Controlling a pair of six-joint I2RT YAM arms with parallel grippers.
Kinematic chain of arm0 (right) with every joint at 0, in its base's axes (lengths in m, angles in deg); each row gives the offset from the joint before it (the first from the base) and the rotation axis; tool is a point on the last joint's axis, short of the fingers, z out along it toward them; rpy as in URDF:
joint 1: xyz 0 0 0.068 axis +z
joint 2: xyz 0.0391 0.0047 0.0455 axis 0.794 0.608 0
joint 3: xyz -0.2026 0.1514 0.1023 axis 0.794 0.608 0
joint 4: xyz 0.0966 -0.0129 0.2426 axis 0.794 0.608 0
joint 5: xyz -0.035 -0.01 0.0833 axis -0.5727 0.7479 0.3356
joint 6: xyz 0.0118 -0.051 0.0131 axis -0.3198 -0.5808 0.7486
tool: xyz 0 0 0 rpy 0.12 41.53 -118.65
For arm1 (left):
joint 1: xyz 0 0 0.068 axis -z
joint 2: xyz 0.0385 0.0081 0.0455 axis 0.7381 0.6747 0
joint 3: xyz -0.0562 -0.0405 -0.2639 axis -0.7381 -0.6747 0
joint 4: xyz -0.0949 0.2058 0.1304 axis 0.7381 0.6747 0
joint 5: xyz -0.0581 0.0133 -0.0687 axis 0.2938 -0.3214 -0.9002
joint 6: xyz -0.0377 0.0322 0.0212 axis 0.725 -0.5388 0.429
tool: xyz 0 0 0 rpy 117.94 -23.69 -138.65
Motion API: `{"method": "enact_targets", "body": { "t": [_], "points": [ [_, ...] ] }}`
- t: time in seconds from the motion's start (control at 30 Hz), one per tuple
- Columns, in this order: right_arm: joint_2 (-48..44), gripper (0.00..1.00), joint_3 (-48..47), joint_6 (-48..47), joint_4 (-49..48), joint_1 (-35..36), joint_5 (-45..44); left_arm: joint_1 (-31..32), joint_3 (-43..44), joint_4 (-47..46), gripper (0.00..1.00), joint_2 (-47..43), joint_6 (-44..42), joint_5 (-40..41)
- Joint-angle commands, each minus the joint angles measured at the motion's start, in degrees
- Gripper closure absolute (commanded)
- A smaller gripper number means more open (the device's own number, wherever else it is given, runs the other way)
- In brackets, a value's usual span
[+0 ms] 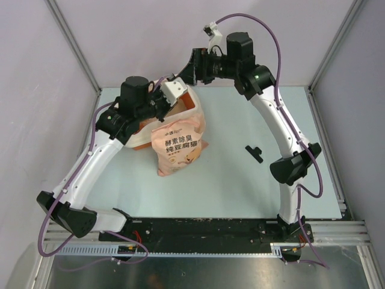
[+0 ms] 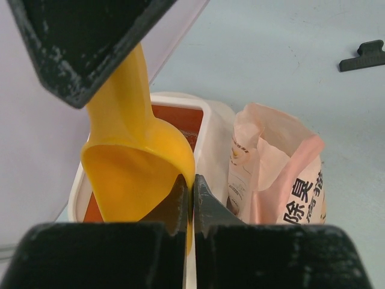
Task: Fill the litter box with clean litter
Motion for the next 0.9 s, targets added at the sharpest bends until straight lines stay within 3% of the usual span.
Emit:
{"method": "enact_targets", "body": {
  "t": [0.0, 0.2, 0.4, 0.5, 0.53, 0.57, 0.6, 0.63, 0.73, 0.87],
  "points": [
    [0.5, 0.23, -3.6, -1.1, -1.4, 0.9, -0.6, 0.7, 1.2, -2.9, 1.00, -1.1, 0.7, -0.9],
    [0.8, 0.39, -3.7, -1.9, -1.5, 0.9, 0.2, 0.8, 1.1, -2.9, 1.00, -0.9, 0.6, -1.3],
    [0.6, 0.65, -3.0, -3.7, -1.1, 1.0, 0.3, 0.9, 1.1, -2.9, 1.00, -0.5, 0.4, -1.0],
    [0.2, 0.81, -2.5, -4.6, -0.7, 1.0, 0.5, 0.9, 0.7, -2.9, 1.00, -0.5, 0.4, -0.8],
    [-0.1, 1.00, -2.2, -5.0, -0.7, 0.9, 0.9, 0.9, 0.6, -2.9, 1.00, -0.4, 0.4, -0.8],
    [-0.2, 1.00, -2.0, -5.3, -0.6, 0.7, 1.6, 0.9, 0.4, -2.9, 1.00, -0.4, 0.2, -0.8],
    [-0.3, 1.00, -1.8, -5.9, -0.7, 0.4, 3.1, 0.9, 0.3, -2.8, 0.96, -0.5, 0.0, -1.0],
    [-0.5, 1.00, -1.7, -6.0, -0.8, -0.1, 3.6, 0.9, 0.0, -2.9, 0.73, -0.8, -0.2, -1.5],
    [-1.0, 1.00, -2.0, -5.8, -1.4, -2.7, 4.8, 0.5, -2.3, -2.8, 0.32, -3.2, -1.8, -4.8],
    [-2.4, 1.00, -0.4, -5.9, -0.7, -6.7, 9.1, -1.7, -7.5, -2.2, 0.11, -9.3, -0.8, -9.8]
  ]
}}
